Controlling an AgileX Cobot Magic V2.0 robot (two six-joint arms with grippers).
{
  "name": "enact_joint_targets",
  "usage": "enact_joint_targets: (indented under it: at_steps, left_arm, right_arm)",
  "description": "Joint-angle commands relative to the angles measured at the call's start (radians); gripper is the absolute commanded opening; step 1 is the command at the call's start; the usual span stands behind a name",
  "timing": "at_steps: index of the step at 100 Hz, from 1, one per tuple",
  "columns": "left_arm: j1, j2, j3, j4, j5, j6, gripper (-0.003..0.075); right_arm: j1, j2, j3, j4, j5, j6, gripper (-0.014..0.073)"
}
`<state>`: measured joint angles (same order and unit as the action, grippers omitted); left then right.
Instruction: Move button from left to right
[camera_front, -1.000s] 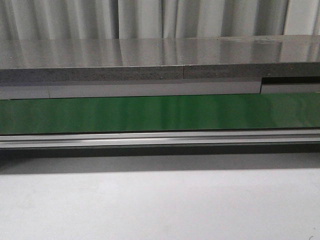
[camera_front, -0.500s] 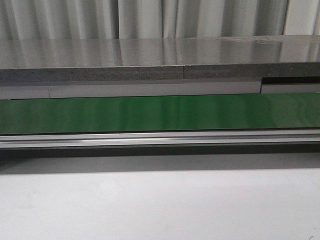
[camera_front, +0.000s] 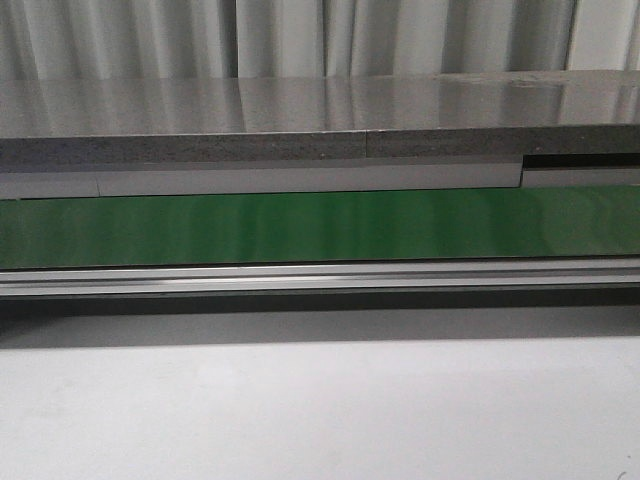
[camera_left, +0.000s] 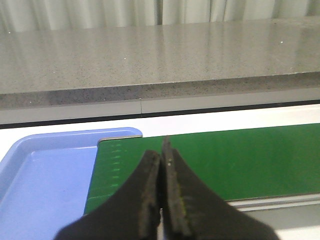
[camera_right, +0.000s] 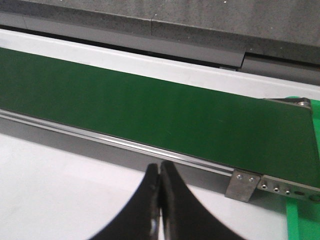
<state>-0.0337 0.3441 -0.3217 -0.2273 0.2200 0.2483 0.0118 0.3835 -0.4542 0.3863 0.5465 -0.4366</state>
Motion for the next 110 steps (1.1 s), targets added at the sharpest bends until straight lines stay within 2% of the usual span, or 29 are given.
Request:
enact_joint_targets:
  at_steps: [1, 20, 32, 73, 97, 110]
  left_arm:
    - [-0.007, 0.008, -0.026, -0.014, -0.069, -0.003, -0.0020]
    - [-0.007, 0.008, -0.026, -0.014, -0.069, -0.003, -0.0020]
    - [-0.007, 0.008, -0.026, -0.014, -0.069, -0.003, -0.0020]
    - [-0.007, 0.008, -0.026, -0.014, -0.069, -0.003, -0.0020]
    - [-0.007, 0.008, -0.026, -0.014, -0.069, -0.003, -0.0020]
    - [-0.007, 0.008, -0.026, -0.014, -0.069, -0.003, -0.0020]
  right_arm:
    - [0.025, -0.030, -0.002, -0.093, -0.115, 0.099, -0.0067]
    - [0.035, -0.125, 0.094, -0.330, -0.207, 0.397, -0.0067]
    - [0.035, -0.193, 0.167, -0.413, -0.245, 0.490, -0.0067]
    - [0.035, -0.400, 0.381, -0.402, -0.374, 0.494, -0.0067]
    - [0.034, -0.415, 0.468, -0.367, -0.501, 0.494, -0.0067]
    - [0.034, -0.415, 0.467, -0.361, -0.496, 0.494, -0.0067]
